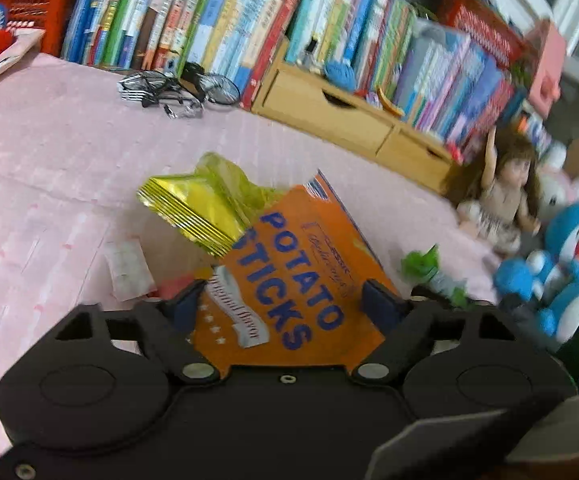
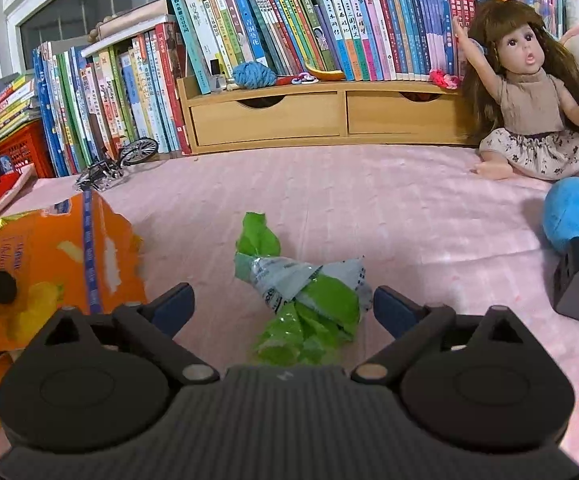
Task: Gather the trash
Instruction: 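Grasp the orange POTATO STICKS box with the left gripper while the right gripper grasps the green-and-white wrapper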
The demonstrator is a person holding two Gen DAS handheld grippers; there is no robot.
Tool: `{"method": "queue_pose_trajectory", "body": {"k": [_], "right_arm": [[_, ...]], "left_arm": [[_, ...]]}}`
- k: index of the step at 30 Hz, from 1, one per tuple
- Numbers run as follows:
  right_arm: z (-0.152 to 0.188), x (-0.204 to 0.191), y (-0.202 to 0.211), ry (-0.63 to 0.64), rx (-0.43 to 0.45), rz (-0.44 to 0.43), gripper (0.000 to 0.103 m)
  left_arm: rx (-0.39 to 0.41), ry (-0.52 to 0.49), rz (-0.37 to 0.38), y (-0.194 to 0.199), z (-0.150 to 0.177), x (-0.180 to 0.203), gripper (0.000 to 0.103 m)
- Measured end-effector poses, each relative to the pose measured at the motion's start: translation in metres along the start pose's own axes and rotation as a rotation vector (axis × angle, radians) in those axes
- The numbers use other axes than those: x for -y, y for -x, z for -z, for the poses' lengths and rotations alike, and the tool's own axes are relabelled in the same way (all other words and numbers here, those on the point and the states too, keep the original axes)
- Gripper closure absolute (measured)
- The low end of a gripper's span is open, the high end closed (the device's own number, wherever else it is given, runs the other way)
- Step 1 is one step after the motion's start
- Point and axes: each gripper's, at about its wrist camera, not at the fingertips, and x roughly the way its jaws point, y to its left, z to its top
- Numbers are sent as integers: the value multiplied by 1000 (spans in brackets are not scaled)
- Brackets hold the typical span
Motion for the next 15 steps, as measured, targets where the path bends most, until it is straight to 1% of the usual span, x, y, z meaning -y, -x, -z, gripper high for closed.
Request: {"method": "queue_pose_trajectory", "body": {"k": [1, 2, 4, 5, 7, 10, 12, 15], "right_arm": [[1, 0, 2, 0, 3, -1, 14], [1, 0, 3, 1, 3, -4, 17], [3, 0, 6, 4, 3, -9, 27], [3, 0, 8, 5, 3, -11, 29], [5, 0, 11, 9, 7, -14, 39], [8, -1, 19, 20, 19, -16, 44], [10, -2, 24, 30, 25, -20, 45], [12, -5, 31, 54, 39, -16, 48]], "left_arm": [[0, -2, 7, 3, -1, 0, 30], [0, -2, 11, 6, -2, -1, 32], [2, -8, 21, 13, -2, 0, 36], [6, -17, 23, 17, -1, 1, 38], [20, -34, 21, 25, 1, 3, 41], [34, -58, 37, 38, 6, 9, 46], [45, -80, 46, 47, 11, 13, 49], [78, -155, 49, 60, 21, 26, 54]]}}
